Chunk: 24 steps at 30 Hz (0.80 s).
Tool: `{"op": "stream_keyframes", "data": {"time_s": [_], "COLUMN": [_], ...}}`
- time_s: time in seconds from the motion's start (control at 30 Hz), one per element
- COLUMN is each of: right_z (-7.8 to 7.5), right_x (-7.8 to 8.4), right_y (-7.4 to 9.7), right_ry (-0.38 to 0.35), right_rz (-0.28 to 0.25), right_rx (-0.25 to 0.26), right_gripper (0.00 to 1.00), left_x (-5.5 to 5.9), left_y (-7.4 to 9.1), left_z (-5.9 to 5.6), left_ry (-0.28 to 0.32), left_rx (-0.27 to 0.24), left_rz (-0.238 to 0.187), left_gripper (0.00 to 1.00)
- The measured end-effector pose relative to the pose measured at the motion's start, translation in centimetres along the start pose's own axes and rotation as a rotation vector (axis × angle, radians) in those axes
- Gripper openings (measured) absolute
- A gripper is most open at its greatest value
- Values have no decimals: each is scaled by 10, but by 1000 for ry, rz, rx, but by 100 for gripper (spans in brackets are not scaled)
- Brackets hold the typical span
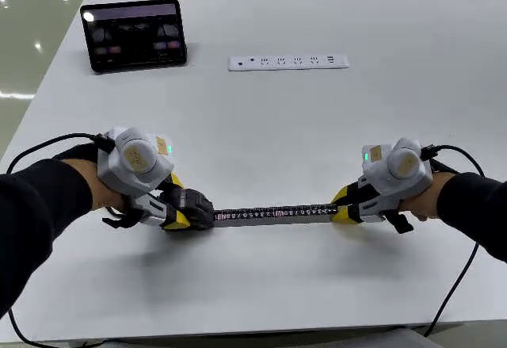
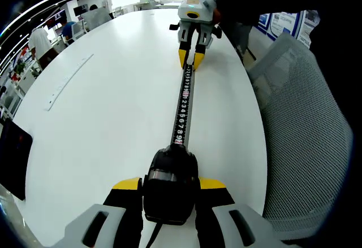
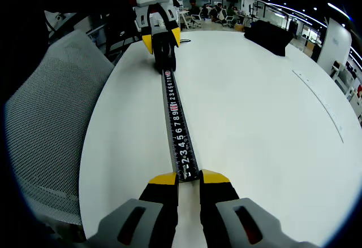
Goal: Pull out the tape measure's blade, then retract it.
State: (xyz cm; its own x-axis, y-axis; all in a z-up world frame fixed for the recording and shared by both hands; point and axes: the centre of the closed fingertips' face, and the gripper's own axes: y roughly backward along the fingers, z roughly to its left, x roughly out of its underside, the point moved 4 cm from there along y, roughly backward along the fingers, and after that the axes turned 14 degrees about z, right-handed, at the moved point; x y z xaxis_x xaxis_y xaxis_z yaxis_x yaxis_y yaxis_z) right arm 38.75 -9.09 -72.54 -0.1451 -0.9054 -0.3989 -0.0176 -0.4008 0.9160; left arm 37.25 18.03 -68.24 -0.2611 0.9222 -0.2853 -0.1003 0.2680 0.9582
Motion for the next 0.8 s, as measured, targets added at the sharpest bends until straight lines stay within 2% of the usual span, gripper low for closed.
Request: {"op": "stream_keyframes", "data": {"time_s": [0.43,0.8], "right_z": [1,2], "right_x": [-2,6], "right_y": [2,6], "right_ry": [-2,-27], "right_rz": [0,6], "right_rx": [-5,2], "right_gripper": [8,8], "left_x": [1,1], "left_y": [1,1], "left_z": [0,-1], "left_ry": [-9,-2], "left_rx": [0,-3], "left_rz": [-1,-7], "left_gripper": [31,32]}}
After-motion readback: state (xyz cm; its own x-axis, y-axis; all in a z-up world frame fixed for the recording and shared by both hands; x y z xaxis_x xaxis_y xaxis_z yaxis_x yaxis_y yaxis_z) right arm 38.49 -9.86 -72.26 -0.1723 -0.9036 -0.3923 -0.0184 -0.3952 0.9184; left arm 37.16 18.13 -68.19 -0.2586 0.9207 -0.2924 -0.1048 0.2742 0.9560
